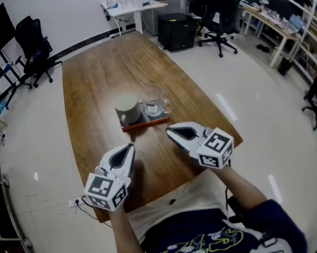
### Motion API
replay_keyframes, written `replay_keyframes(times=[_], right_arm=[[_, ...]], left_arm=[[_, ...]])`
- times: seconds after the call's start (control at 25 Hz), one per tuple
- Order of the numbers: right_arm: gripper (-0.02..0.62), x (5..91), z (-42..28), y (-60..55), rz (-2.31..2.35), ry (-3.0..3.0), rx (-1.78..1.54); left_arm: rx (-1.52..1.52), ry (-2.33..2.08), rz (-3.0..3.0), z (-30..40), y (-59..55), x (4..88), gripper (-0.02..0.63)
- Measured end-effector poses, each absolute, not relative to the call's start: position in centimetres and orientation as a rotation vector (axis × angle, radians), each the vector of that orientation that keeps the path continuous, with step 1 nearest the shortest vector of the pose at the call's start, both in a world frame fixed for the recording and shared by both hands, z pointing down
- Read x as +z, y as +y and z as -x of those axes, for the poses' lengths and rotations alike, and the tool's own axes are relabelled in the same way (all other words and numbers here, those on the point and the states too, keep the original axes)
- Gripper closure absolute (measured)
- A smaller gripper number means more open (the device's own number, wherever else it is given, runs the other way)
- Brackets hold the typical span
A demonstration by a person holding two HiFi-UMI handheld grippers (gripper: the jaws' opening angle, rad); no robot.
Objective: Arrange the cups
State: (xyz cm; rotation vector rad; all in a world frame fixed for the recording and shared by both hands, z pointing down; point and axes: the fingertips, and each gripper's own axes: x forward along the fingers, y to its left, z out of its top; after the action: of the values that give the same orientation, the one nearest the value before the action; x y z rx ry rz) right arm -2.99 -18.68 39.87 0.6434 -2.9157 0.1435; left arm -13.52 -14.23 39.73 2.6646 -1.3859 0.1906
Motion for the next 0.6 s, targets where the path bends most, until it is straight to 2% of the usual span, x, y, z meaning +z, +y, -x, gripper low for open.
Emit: replay_keyframes(times=[0.6], right_arm=[[0.6, 39.3, 4.2, -17.3, -0.442, -2.949, 0.13]], left_arm=[[0.19, -1.386, -2.662, 13.5, -14.3, 39.3, 0.604]])
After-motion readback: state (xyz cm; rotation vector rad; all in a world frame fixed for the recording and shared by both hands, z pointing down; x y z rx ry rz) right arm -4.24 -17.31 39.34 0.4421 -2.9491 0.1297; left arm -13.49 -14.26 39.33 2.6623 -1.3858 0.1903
